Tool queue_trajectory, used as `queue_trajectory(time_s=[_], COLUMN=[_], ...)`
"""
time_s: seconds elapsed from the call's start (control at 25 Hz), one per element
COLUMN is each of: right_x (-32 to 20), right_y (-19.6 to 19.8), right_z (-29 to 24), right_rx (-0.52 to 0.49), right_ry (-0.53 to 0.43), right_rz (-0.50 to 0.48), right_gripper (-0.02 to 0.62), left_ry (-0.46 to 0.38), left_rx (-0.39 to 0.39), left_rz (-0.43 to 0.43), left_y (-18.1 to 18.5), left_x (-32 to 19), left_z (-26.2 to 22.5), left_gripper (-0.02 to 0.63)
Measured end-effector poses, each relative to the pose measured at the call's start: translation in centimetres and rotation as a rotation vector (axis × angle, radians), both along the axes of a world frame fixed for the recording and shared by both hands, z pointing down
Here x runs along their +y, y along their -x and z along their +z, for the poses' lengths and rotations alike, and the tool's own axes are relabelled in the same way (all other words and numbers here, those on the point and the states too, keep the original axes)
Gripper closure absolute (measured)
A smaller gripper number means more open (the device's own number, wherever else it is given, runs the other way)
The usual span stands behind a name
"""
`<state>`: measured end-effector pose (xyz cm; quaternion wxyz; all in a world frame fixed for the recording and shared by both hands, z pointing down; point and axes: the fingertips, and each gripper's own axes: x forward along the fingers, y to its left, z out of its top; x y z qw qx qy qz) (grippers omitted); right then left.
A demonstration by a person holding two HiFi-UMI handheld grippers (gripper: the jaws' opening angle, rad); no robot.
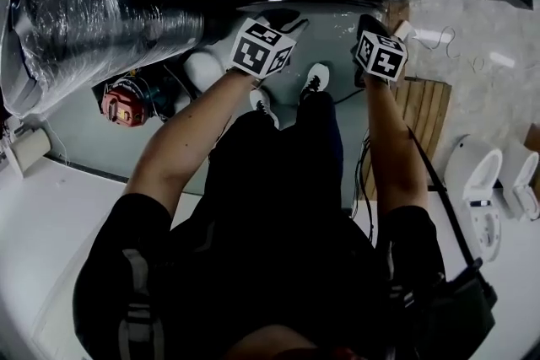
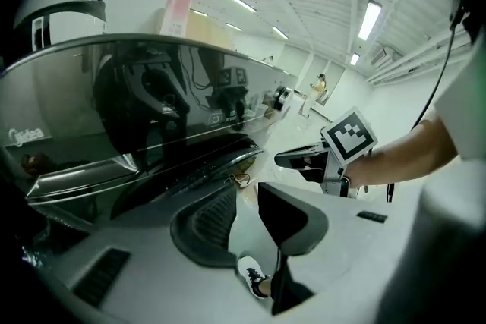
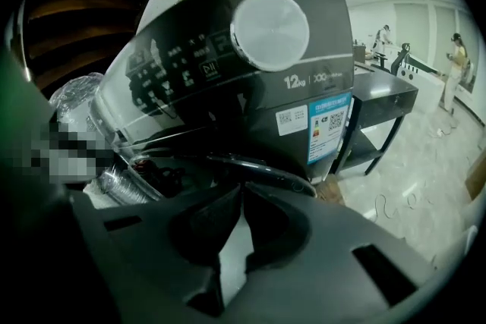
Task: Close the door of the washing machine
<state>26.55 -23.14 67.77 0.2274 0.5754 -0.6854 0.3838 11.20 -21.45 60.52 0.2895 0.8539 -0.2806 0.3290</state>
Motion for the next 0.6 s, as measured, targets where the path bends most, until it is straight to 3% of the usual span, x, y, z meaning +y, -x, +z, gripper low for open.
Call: queue_trajectory(time_s=[0.28, 0.6], right_x=[3.1, 6.2], right_y=[2.4, 7.4], right_z=[-8.2, -22.9], right_rx=[0.035, 0.060], right_ry=[-0.127, -0.341], right_rz=[0.015, 0.011], right_gripper=[0.581, 0.588], left_ry=[-0.068, -0.309], left_rx=[0.100, 0.191], left_rz=[-0.029, 0.035], left_y=[4.4, 9.7], left_x=[2.9, 6.0], left_z=[-4.6, -14.7], left_gripper=[0.515, 0.526])
